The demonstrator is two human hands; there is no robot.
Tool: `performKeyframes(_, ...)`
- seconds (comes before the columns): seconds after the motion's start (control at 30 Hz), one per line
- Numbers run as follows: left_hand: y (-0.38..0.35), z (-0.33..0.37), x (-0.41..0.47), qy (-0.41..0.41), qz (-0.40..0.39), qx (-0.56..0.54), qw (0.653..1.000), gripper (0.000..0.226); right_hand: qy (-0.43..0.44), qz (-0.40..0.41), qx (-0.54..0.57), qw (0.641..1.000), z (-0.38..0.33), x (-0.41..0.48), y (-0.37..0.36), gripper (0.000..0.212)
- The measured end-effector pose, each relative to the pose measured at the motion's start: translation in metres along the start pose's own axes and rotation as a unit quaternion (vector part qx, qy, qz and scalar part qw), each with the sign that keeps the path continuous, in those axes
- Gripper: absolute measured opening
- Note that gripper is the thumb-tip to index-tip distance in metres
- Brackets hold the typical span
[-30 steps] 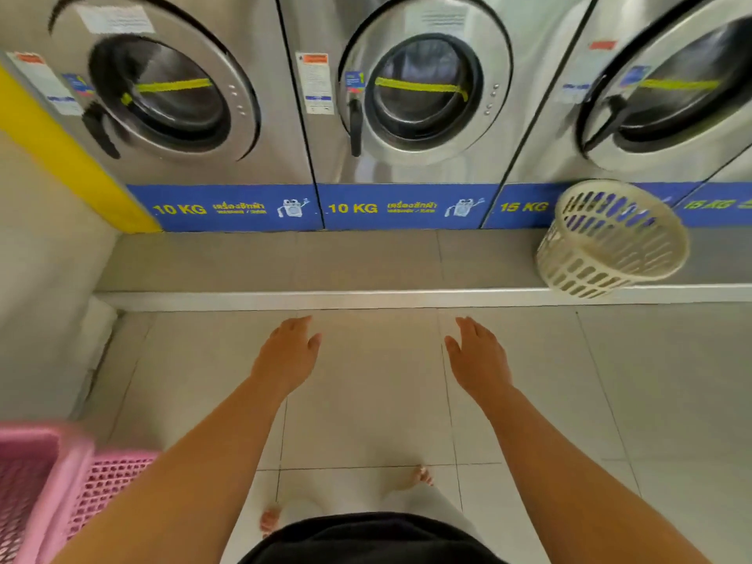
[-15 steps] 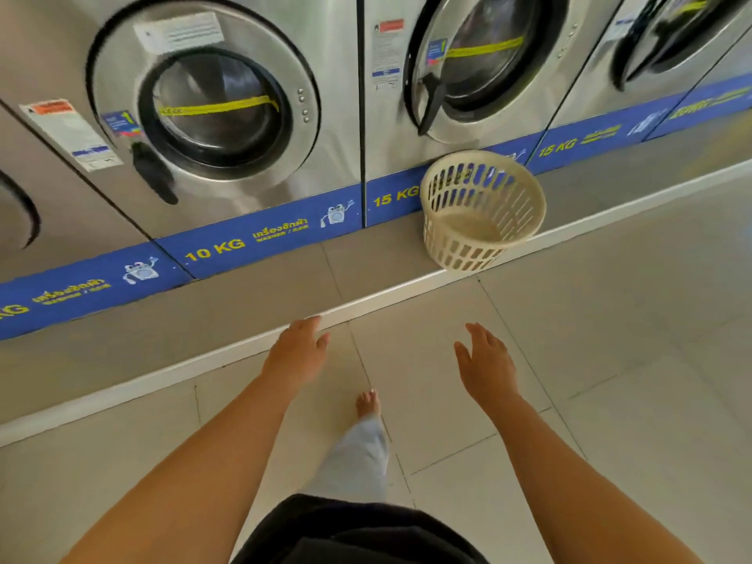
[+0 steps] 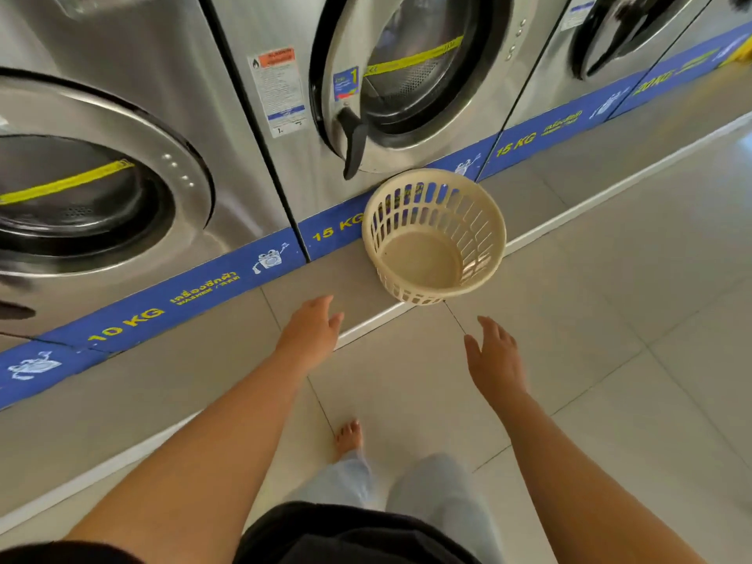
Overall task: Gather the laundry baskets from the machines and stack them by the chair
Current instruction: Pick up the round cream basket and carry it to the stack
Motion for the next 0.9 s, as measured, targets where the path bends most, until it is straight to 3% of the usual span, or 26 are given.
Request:
performKeyframes(0.2,-0.002,0.043,0.069,0.029,-0.001,-0.004,1.0,0.051,-0.011,-0.018,0.007,1.0,0.015,0.085,0.022,0.048)
performKeyframes(0.6,-0.07,0.113,0.214,0.193,0.068,-0.135,0.969,0.047,0.079,-0.076,-0.049,0.993,0.03,0.32,0.047,0.053)
performKeyframes(0.9,-0.122,0.071,0.299,0.267,0.091,-0.08,0.956,0.057,0.084,-0.094,-0.096,0.987,0.072,0.471,0.014,0.075)
Point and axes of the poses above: each hand's wrist, its own x-axis towards the middle knuckle, its own y-axis out of the back of the hand, z = x × y, the point moved 10 cm from there along x, towards the middle knuckle, and after that the axes turned 3 degrees about -z, right-handed, at the moved point
